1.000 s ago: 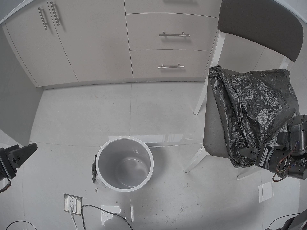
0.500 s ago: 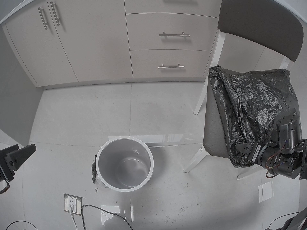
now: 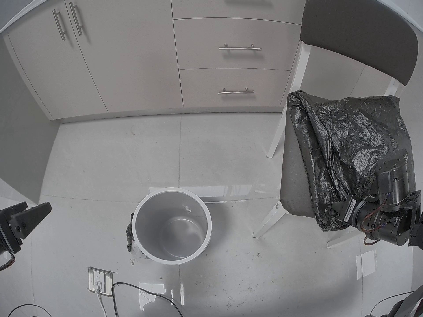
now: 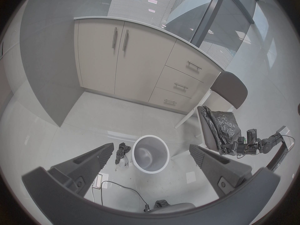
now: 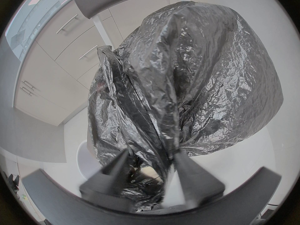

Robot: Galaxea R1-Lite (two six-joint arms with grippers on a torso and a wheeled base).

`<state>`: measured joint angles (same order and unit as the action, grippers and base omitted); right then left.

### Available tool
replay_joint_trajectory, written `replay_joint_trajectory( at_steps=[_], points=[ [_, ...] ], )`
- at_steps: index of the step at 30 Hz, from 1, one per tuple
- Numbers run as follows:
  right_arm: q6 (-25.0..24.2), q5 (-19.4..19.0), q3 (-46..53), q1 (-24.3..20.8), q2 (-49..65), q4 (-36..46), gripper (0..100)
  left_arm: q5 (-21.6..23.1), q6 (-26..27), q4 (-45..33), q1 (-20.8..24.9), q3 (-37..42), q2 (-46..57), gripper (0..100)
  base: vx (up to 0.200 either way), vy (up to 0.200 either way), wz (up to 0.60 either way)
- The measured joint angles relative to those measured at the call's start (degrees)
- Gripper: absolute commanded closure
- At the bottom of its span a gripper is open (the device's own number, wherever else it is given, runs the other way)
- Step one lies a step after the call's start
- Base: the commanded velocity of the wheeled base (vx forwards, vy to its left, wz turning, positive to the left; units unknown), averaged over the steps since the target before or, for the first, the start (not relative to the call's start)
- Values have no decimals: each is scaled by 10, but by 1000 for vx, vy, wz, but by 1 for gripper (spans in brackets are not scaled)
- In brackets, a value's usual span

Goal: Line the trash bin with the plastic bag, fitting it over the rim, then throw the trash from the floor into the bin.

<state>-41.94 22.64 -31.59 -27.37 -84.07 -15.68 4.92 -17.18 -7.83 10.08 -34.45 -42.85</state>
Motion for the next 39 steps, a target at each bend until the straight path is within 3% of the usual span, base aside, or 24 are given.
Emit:
replay_joint_trajectory(
  at_steps=[11, 16, 20, 23, 28, 33, 39],
  points=[
    [-15, -7, -21, 0, 2, 0, 100, 2, -21, 0, 1, 1, 0, 0, 0, 0, 0],
    [-26, -45, -33, 0, 8, -3, 100, 22, -43, 0, 1, 0, 0, 0, 0, 0, 0],
    [-24, -156, -37, 5, 21, -24, 100, 52, -58, 1, 1, -1, -2, 0, 0, 0, 0],
    [-17, -275, -38, 15, 35, -51, 100, 76, -65, 9, 1, -2, -5, 0, 0, 0, 0],
    [3, -434, -39, 36, 58, -104, 100, 128, -74, 33, 0, 0, -17, 0, 0, 0, 0],
    [33, -523, -32, 50, 84, -154, 100, 159, -79, 57, 2, 3, -51, 0, 0, 0, 0],
    [41, -551, -25, 19, 119, -154, 100, 164, -95, 101, 6, 5, -100, 0, 0, 0, 0]
  ],
)
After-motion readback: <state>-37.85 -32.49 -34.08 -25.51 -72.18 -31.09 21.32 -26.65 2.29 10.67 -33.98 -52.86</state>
